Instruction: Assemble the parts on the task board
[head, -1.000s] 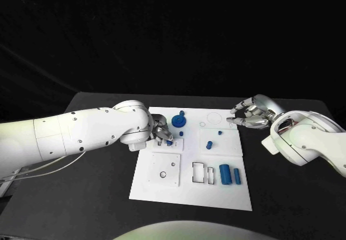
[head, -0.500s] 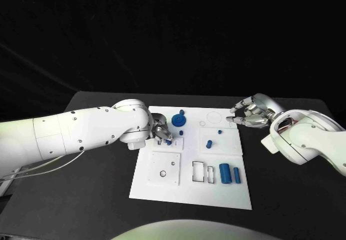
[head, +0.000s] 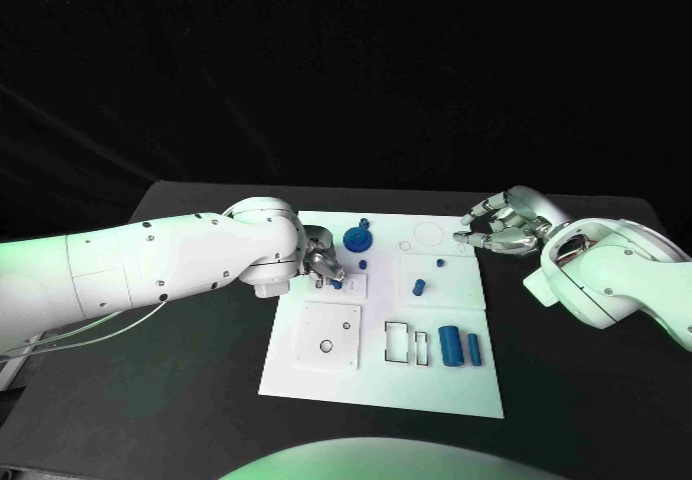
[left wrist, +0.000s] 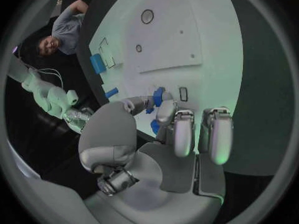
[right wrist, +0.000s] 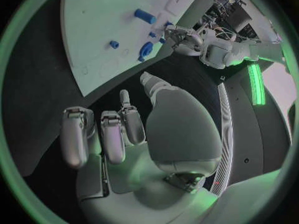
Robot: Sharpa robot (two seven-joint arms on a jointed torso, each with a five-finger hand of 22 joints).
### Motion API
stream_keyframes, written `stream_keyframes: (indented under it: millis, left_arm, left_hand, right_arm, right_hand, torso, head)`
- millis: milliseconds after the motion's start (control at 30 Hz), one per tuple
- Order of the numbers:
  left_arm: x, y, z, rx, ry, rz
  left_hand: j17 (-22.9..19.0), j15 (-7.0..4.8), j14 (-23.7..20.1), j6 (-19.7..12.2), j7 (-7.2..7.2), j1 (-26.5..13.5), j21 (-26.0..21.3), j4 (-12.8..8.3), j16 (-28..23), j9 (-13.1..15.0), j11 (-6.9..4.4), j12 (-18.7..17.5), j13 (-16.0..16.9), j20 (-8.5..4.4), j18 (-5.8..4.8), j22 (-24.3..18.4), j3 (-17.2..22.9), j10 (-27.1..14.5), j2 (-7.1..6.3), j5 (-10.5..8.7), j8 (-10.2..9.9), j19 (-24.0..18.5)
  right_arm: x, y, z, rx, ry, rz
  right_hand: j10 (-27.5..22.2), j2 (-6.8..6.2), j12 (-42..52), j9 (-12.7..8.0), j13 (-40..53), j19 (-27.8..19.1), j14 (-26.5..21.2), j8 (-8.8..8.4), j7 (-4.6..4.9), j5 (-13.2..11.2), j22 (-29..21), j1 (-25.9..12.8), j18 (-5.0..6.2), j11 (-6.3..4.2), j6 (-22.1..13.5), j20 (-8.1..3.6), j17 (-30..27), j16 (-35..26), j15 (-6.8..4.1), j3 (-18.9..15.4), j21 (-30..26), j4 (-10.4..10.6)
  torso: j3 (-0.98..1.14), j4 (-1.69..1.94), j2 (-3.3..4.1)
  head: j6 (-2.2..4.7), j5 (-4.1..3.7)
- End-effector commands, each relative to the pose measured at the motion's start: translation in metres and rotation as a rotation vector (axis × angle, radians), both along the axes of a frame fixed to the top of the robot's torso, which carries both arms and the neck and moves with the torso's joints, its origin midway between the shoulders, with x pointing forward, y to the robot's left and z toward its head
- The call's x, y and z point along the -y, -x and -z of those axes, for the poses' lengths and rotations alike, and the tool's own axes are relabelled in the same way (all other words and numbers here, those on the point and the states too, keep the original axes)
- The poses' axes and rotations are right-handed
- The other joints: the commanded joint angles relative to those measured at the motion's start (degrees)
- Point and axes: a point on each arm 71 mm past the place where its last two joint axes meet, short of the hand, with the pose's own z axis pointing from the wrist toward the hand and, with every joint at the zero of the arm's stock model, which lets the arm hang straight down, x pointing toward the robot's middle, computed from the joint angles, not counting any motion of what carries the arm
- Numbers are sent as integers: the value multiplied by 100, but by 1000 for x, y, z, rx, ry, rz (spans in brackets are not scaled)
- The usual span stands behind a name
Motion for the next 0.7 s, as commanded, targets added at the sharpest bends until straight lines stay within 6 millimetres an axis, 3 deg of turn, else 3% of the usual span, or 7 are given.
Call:
stream_keyframes:
  millis: [33,700]
  left_arm:
    - [-2,1,3,-6,-43,10]
    - [1,5,3,-19,-59,40]
  left_hand:
    - [1507,-32,602,11,-36,5,-6,-1039,21,8,-11,-4,-5,1,-44,1405,1019,30,67,26,17,490]
    - [1507,-35,602,-2,-41,-16,-3,-1076,21,-13,-13,13,3,-3,-45,1409,988,48,45,-35,21,493]
  right_arm:
    - [0,1,1,-4,11,-6]
    - [0,2,1,-5,12,-8]
  right_hand:
    - [-8,21,-19,5,480,142,597,20,0,19,1022,-15,80,-28,37,-8,1507,23,-8,-1,-17,23]
    - [-2,19,-13,10,485,140,597,29,-2,33,1020,-41,81,-29,43,-9,1507,23,-9,-5,-22,49]
  torso:
    - [3,1,-1]
    - [3,3,-3]
  head:
    - [-6,1]
    - [-24,-2]
